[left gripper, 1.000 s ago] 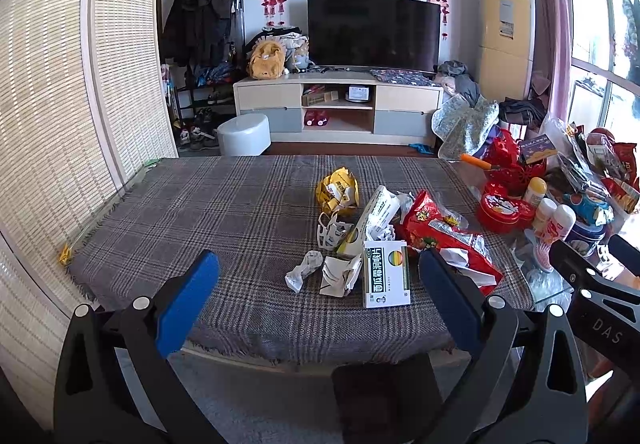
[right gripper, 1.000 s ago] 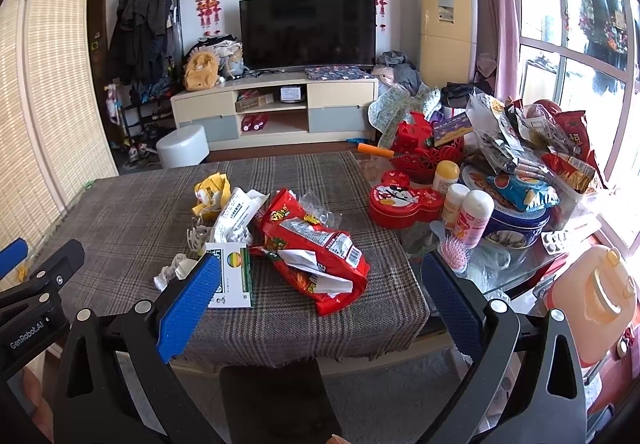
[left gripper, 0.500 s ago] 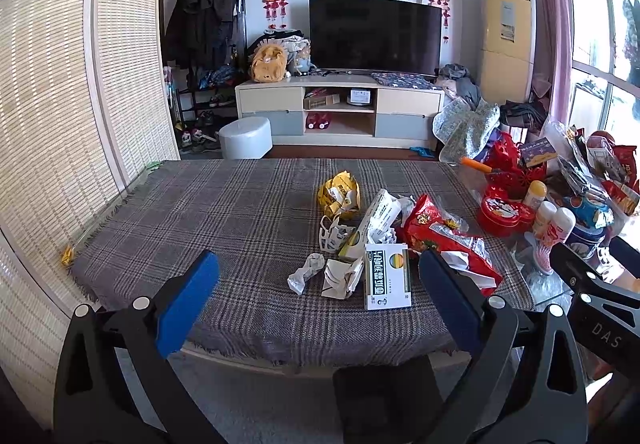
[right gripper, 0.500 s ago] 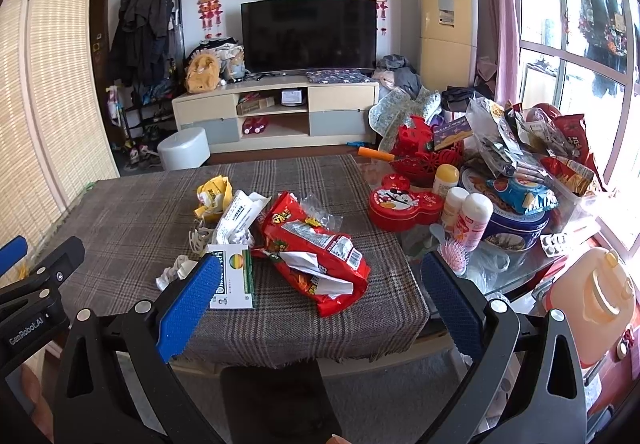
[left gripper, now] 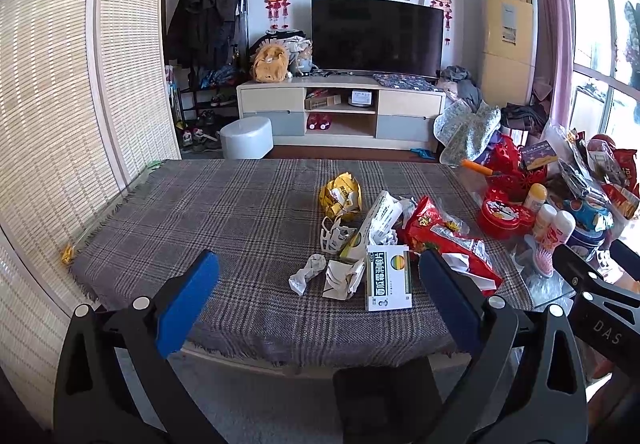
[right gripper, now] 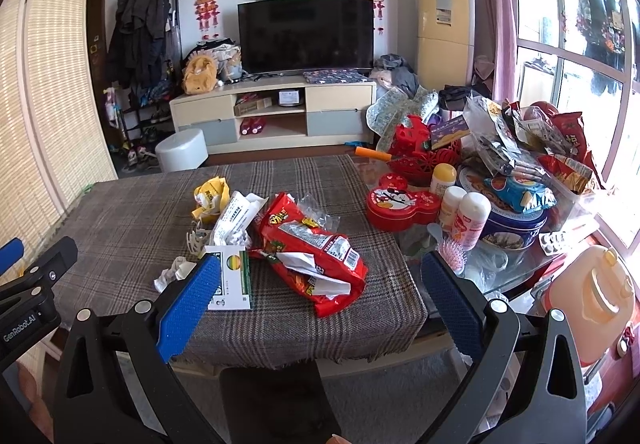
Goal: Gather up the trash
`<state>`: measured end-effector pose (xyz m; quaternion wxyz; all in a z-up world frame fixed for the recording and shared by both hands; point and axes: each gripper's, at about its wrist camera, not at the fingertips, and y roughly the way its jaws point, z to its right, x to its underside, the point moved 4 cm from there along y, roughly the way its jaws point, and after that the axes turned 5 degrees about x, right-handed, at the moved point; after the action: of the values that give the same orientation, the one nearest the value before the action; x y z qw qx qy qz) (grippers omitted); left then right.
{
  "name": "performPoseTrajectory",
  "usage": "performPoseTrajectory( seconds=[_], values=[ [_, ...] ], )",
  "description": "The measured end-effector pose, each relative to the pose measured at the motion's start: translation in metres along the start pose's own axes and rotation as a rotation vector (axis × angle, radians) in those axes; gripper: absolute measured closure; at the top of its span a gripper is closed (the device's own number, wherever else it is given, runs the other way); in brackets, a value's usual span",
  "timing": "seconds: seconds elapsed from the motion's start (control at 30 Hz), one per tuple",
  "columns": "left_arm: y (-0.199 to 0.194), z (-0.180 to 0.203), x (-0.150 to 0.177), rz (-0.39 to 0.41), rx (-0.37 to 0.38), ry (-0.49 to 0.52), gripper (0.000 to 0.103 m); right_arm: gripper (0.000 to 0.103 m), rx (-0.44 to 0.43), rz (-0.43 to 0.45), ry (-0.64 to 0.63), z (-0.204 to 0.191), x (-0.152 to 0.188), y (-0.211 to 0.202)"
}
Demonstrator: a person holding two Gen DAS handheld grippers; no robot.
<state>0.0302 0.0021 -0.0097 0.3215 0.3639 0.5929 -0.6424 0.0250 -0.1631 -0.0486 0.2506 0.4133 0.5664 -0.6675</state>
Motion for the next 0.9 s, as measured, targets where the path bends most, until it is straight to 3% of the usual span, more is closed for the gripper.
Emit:
performPoseTrajectory(
  seconds=[0.43,0.6,0.9],
  values=[
    [0.031,-0.006,0.016,-0.071,-0.022,0.007,0.008,0.003,-0.048,-0.055,0.069,0.007,0.006,0.023],
    [0.045,-0.004,0.024,-0.102,-0.022,0.025,0.008,0.003,-0.017,-0.057,0.057,0.006,0.010,0.032],
    [0.084,-0.009,0.037,-0.179,0.030,-0.022,0.008,0.003,-0.027,-0.156,0.131,0.024,0.024,0.085]
  ],
)
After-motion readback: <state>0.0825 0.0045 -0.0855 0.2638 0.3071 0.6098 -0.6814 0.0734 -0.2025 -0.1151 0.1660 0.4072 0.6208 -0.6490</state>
